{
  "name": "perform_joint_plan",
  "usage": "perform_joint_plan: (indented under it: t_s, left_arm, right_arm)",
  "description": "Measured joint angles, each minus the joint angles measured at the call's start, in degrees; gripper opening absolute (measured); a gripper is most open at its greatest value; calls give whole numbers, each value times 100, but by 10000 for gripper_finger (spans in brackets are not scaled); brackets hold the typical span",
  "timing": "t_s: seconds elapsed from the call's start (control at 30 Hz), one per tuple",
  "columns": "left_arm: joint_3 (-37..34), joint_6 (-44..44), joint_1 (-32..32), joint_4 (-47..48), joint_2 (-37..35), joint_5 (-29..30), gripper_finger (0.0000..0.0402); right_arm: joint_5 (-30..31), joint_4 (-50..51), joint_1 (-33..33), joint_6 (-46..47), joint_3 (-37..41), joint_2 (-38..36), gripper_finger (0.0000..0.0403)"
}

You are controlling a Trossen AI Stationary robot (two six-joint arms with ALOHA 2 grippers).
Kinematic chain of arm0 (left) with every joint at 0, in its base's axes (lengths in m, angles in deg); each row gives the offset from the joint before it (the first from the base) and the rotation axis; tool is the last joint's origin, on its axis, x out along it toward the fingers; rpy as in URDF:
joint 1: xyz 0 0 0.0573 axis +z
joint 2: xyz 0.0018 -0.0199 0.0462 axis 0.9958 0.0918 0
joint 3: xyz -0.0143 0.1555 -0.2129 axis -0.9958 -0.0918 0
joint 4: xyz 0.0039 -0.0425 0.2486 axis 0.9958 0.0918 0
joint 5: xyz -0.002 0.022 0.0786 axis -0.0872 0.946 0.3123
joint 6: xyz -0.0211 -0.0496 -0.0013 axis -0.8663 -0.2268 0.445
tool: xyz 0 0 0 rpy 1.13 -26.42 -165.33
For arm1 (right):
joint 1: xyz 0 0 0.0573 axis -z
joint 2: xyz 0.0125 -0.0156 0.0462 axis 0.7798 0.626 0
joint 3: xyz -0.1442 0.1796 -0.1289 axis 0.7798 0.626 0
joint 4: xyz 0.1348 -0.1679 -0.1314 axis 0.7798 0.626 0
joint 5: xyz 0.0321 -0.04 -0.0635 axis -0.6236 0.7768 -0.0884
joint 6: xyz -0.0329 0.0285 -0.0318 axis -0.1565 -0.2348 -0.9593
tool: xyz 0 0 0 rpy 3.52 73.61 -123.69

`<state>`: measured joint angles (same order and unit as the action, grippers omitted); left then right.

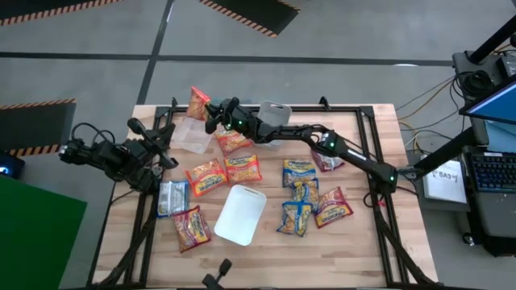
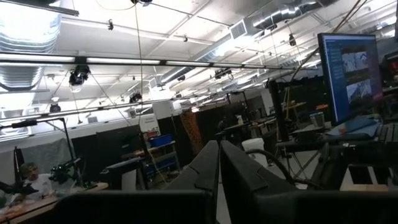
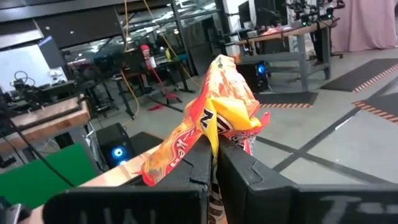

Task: Sort Maruchan noodles
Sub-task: Put the orange noodle pack into the transparent bin

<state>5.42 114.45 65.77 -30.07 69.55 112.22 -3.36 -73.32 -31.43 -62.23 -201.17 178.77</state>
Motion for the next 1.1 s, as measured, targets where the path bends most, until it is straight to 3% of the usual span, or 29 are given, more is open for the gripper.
perform_joint_plan:
  t_s: [0.2,0.6,1.1]
  left_arm:
    - [0,-1,0,2,-10,1,0]
    - [0,-2,0,2,-11,2,0]
    - [0,-2,0,4,-11,4,0]
  right_arm:
    - [337,285,4,-15,-35,85,9]
    - [337,445,20,-10,-35,79,11]
    - [236,578,20,2,-35,68,92]
